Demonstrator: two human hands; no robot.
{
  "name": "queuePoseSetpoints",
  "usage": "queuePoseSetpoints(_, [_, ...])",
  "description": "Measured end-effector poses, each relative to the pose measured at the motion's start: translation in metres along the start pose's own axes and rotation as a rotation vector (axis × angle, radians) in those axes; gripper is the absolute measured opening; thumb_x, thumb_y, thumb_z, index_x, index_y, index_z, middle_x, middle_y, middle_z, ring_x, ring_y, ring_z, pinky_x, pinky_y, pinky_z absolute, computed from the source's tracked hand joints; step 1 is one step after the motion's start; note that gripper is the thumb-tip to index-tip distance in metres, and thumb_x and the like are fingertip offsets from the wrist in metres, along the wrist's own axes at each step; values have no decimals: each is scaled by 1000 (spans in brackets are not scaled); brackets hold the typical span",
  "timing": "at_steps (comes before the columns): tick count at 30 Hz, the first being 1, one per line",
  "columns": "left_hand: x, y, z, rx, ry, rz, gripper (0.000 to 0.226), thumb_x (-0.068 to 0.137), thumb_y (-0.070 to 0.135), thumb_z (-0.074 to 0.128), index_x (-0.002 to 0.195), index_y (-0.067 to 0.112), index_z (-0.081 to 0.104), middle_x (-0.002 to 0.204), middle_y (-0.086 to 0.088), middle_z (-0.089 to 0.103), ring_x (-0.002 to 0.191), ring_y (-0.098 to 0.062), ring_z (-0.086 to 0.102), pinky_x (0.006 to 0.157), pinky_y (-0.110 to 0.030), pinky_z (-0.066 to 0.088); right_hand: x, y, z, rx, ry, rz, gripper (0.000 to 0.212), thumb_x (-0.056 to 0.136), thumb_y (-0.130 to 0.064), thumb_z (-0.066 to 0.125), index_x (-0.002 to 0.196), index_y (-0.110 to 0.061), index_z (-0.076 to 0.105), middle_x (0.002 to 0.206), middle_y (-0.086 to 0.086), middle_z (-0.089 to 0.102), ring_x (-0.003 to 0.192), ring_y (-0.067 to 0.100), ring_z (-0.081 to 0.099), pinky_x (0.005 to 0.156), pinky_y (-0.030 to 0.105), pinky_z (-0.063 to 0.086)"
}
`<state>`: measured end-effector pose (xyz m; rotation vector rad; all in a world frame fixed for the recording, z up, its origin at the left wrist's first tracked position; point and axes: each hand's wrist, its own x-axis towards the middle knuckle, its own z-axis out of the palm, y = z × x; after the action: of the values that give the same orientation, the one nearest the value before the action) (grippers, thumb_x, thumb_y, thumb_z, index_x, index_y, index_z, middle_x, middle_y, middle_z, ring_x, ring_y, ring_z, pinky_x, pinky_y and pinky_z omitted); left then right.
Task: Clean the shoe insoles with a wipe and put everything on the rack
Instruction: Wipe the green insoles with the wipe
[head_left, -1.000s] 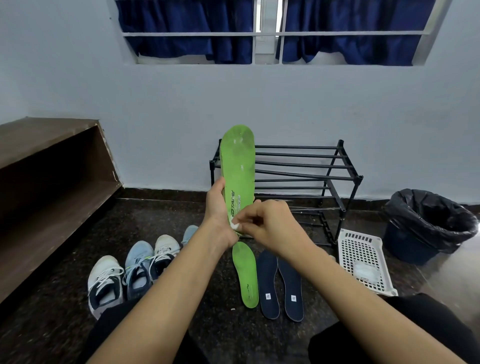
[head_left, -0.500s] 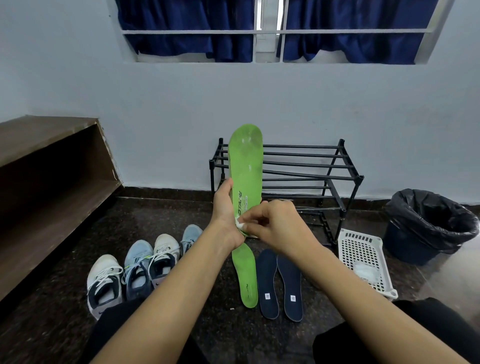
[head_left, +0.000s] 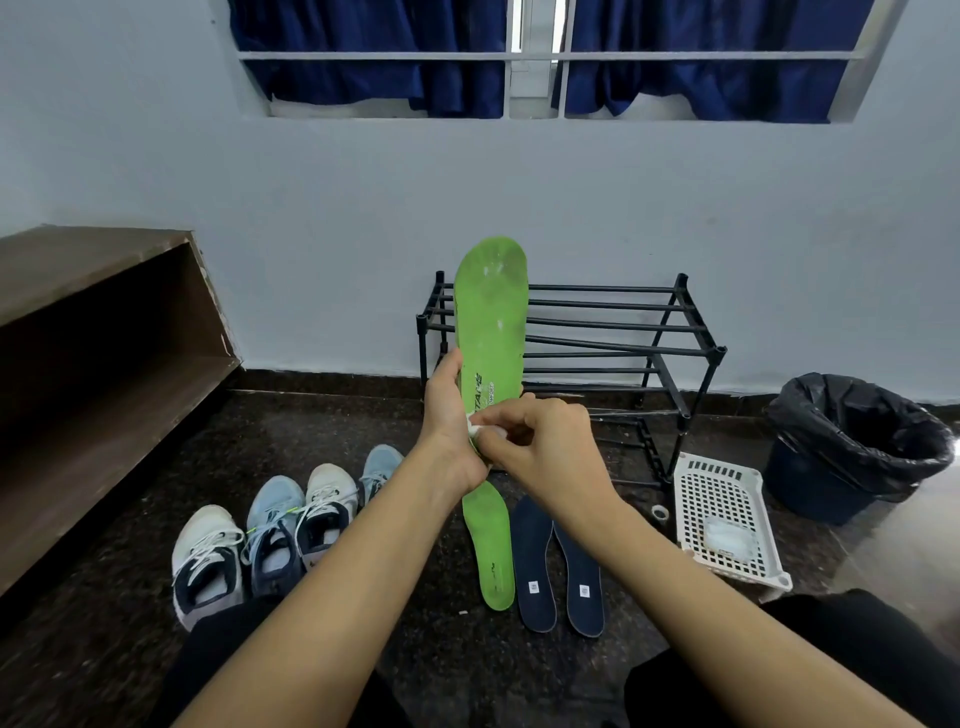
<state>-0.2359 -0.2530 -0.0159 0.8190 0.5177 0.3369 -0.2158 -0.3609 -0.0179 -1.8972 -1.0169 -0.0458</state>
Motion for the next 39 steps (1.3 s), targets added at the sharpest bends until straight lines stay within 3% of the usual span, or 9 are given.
queuePoseSetpoints(4, [0, 4, -3, 2, -1, -25, 41, 92, 46, 45, 68, 15, 59, 68, -3, 55, 55, -18, 53, 52, -25, 41, 7, 2, -8, -236, -169, -124, 22, 78, -4, 64, 86, -19, 77, 85, -2, 72, 79, 15, 64, 75, 21, 46])
queuePoseSetpoints(7, [2, 2, -3, 19, 3, -15, 45, 93, 45, 44, 63, 15, 58, 64, -2, 55, 53, -18, 52, 50, -24, 41, 7, 4, -8, -326, -148, -247, 23, 74, -1, 64, 82, -19, 77, 82, 0, 72, 77, 21, 66, 74, 30, 52])
queuePoseSetpoints(14, [-1, -2, -1, -5, 2, 19, 47, 94, 49, 44, 70, 15, 64, 64, -2, 62, 54, -17, 58, 53, -25, 44, 3, 0, 1, 108, 35, 61, 13, 75, -14, 71, 84, -23, 77, 67, -12, 69, 63, -3, 62, 61, 9, 44])
queuePoseSetpoints(17, [-1, -2, -1, -21, -16, -3, 45, 93, 49, 44, 74, 13, 64, 67, -4, 61, 58, -19, 57, 57, -27, 43, 5, 1, -3, 11, -52, 9, 13, 77, -16, 72, 88, -22, 77, 73, -10, 70, 68, -3, 63, 65, 8, 45])
queuePoseSetpoints(22, [2, -1, -3, -3, -27, -49, 39, 90, 46, 45, 72, 15, 60, 71, -3, 56, 61, -19, 52, 56, -29, 39, 13, 6, -13, -242, -200, -128, 20, 76, -5, 68, 79, -23, 77, 79, -4, 71, 72, 13, 63, 71, 23, 47])
queuePoseSetpoints(27, [2, -3, 0, -28, -28, 1, 47, 94, 50, 42, 71, 15, 63, 66, -2, 60, 56, -17, 57, 53, -25, 44, 9, 4, -9, -91, -59, -71, 18, 74, -10, 69, 83, -24, 77, 68, -10, 69, 66, 2, 62, 64, 11, 46])
queuePoseSetpoints(31, [0, -7, 3, -21, 1, 3, 48, 94, 54, 41, 77, 17, 66, 69, -1, 64, 61, -17, 60, 56, -25, 47, 13, 5, 0, -72, 45, -56, 18, 76, -10, 69, 87, -21, 77, 73, -5, 71, 64, 3, 59, 65, 10, 45])
queuePoseSetpoints(35, [2, -1, 2, -57, -8, -25, 48, 95, 46, 40, 66, 14, 62, 60, -2, 60, 51, -17, 57, 50, -21, 45, 14, 5, -2, -119, -3, -80, 19, 76, -7, 68, 87, -19, 77, 79, -1, 73, 64, 0, 55, 65, 3, 39])
queuePoseSetpoints(39, [2, 2, 1, -61, -12, -27, 44, 93, 44, 41, 66, 13, 58, 64, -4, 56, 55, -19, 53, 53, -25, 42, 12, 5, -8, -159, -118, -66, 20, 75, -7, 69, 83, -22, 77, 79, -7, 72, 64, -2, 53, 68, 8, 42])
